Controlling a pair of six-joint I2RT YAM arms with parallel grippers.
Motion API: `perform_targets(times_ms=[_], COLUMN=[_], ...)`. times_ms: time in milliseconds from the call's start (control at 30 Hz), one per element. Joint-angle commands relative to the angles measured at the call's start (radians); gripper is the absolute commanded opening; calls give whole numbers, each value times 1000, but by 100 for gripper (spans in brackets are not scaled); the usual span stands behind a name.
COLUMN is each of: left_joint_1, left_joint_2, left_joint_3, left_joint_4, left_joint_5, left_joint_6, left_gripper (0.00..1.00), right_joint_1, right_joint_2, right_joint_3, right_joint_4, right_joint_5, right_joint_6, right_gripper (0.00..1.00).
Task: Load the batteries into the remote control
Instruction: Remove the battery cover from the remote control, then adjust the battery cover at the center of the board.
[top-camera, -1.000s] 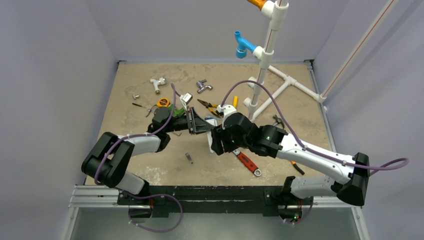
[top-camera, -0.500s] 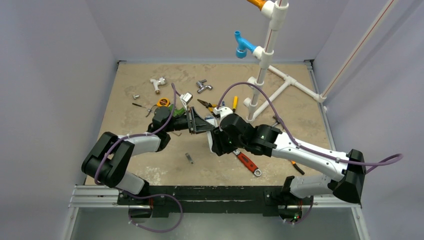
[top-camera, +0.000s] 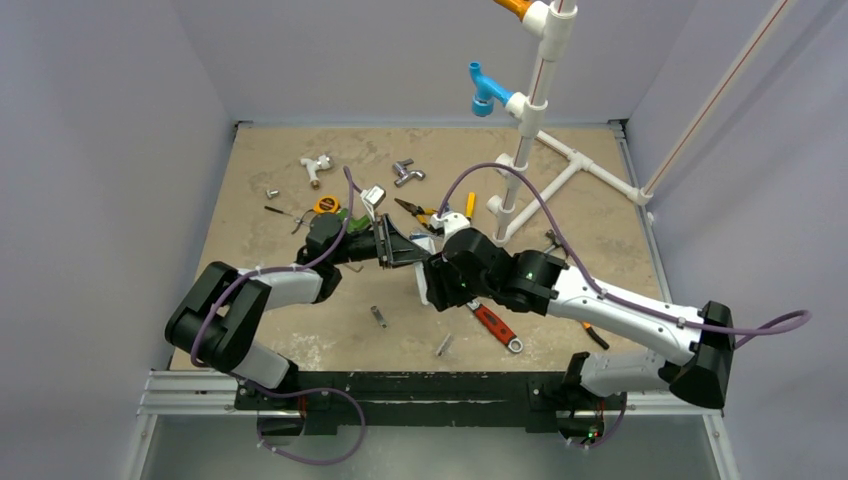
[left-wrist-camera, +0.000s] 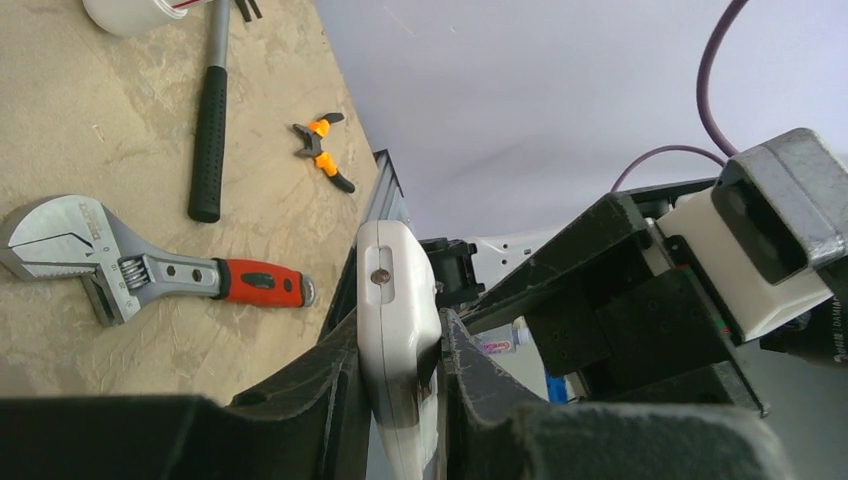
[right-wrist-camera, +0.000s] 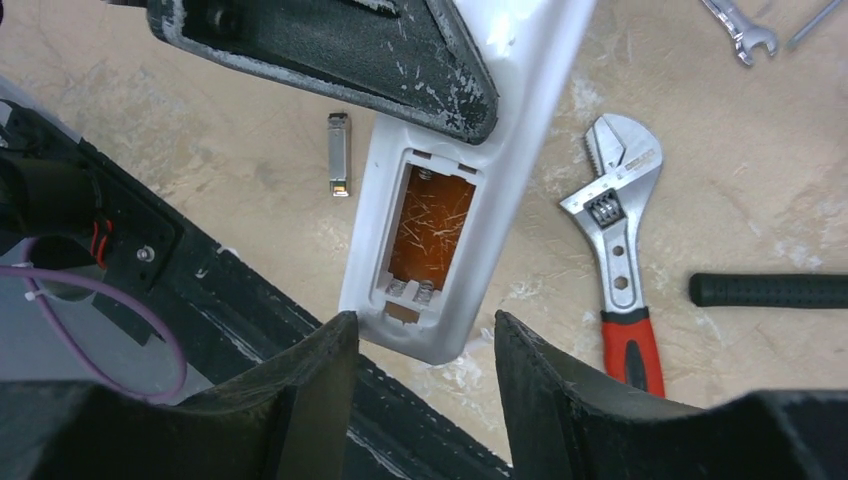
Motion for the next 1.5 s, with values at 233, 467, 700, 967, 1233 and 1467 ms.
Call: perform_targets(times_ms=[233, 467, 700, 967, 1233, 1467], left_joint_1=[-1, 30, 120, 197, 200, 203], left_joint_2=[-44, -142, -303, -410, -411, -425], left_joint_3=[28, 21, 13, 46, 63, 78], left_joint_4=[-127, -318, -528, -702, -730, -771], left_joint_5=[-63, -134, -172, -174, -176, -188], left_joint_6=[104, 176, 243, 301, 313, 335], left_gripper=[0, 0, 0, 0, 0, 0], right_joint_1=[-17, -18, -14, 104, 143, 168], right_joint_2=[-178, -189, -143, -86, -53, 14], right_joint_3=[-68, -212, -338, -466, -542, -561], right_joint_4=[-46, 8, 148, 380, 476, 530], right_joint_5=[131, 78, -91, -93, -120, -99], right_joint_6=[50, 89, -5, 0, -30, -35], right_gripper=[57, 45, 15, 0, 0, 0])
